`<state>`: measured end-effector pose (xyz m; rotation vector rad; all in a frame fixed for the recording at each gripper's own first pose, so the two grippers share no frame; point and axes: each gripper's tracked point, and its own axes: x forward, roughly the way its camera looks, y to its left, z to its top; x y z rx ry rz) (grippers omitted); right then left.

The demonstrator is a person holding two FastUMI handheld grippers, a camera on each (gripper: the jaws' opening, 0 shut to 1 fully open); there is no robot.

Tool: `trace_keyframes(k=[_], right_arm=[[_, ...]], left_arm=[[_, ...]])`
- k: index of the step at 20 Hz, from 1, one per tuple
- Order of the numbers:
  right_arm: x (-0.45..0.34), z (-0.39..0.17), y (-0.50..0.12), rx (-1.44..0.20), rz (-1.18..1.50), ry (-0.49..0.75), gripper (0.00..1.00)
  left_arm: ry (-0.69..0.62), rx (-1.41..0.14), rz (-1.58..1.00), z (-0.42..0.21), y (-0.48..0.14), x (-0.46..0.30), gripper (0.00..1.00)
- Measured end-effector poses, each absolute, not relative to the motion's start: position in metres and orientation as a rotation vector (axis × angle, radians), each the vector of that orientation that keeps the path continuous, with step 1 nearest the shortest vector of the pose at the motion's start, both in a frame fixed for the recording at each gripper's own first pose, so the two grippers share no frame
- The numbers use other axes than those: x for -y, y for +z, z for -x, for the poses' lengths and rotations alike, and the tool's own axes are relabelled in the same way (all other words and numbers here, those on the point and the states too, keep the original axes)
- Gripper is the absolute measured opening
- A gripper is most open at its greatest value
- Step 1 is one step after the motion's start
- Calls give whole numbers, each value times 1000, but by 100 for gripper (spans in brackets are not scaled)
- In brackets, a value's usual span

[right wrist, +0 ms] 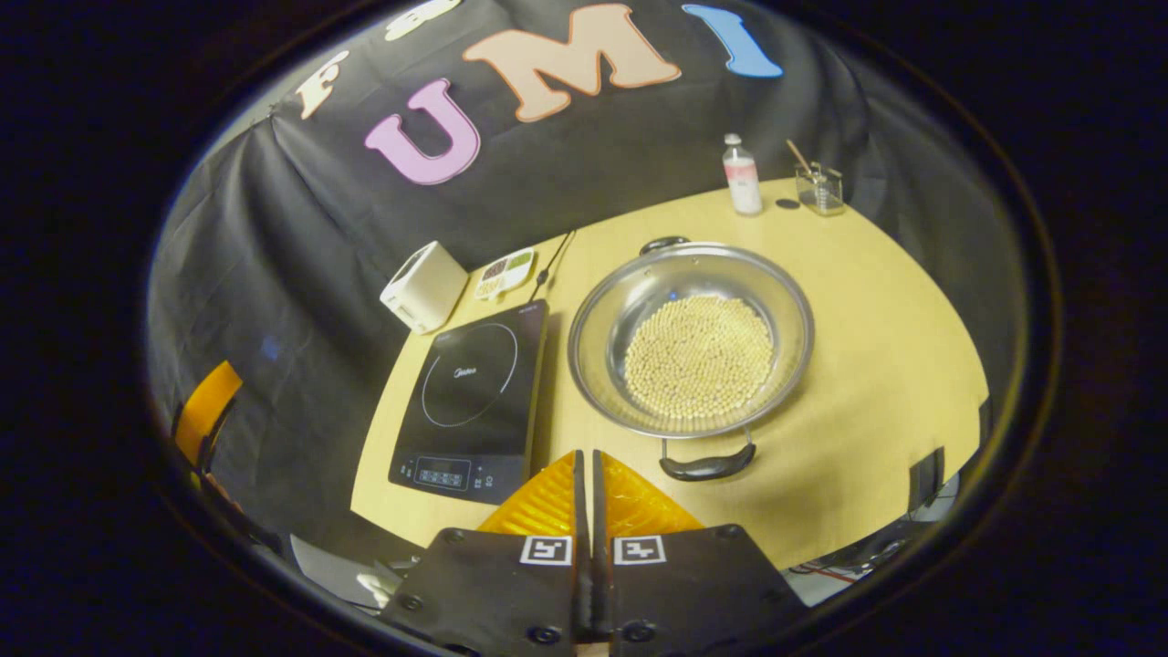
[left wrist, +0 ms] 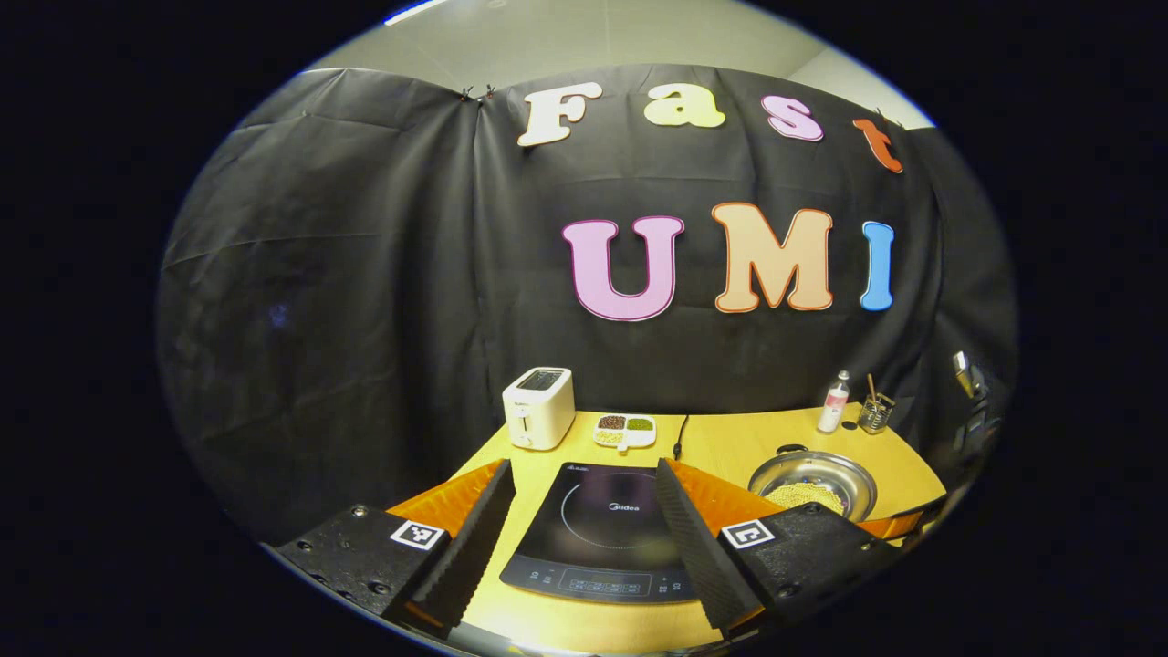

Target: First push the handle of the pot to place it horizontally, then grasp the pot with both hands and set it on the induction cooktop.

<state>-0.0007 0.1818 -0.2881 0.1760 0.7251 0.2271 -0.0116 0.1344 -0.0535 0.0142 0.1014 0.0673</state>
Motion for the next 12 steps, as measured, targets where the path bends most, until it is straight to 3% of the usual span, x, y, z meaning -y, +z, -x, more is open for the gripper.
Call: trace_keyframes(k=[12], right_arm=[[-170,-23,-360,-957,-85,267,3]], left_arm=[[129,-118,-40,2,-42,-101,95]])
